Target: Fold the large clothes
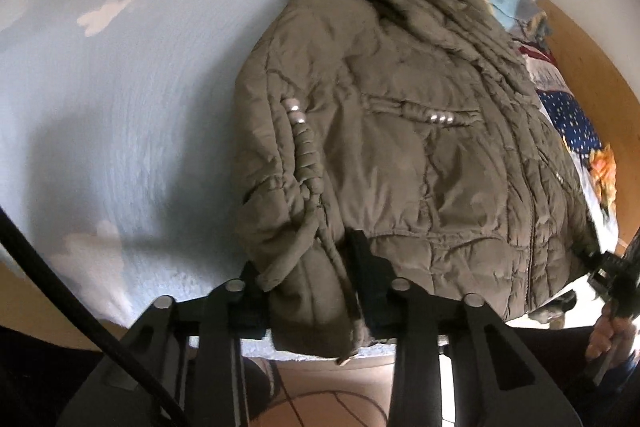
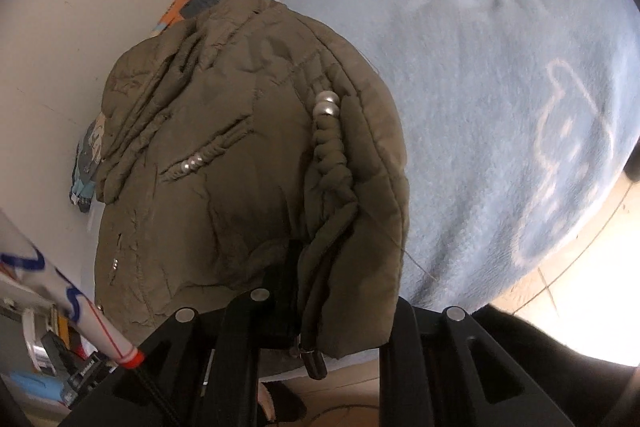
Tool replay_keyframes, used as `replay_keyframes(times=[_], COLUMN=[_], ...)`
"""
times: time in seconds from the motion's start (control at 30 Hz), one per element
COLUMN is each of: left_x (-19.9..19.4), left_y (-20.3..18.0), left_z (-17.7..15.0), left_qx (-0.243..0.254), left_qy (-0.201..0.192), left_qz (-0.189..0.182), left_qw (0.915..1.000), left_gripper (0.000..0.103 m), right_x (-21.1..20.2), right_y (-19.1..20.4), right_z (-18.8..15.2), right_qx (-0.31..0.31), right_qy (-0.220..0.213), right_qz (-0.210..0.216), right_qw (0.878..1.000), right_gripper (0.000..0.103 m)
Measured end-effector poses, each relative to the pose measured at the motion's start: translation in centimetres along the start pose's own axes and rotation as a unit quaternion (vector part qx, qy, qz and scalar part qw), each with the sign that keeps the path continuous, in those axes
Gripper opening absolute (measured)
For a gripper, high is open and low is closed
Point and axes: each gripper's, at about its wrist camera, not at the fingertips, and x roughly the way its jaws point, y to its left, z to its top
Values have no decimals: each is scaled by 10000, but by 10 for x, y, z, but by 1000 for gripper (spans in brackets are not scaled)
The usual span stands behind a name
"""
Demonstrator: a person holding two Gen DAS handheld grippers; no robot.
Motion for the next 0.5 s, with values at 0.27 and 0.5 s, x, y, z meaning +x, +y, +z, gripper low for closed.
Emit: replay_keyframes(times=[0.27,0.5], left_x=[-41,-62], left_y=[-18,-18], left_z=[5,17], left_qx=[679,735], left_qy=[-741,-965], left_qz=[16,-235], left_qw=[9949,9923], left_gripper=[25,24], right_x=[-39,-71], right_y=[31,63], right_z=[3,6], right_qx=[-690,-1261], right_qy=[-761,-1371], right_qz=[-18,161], right_qw=[9947,9824], right_gripper=[14,13])
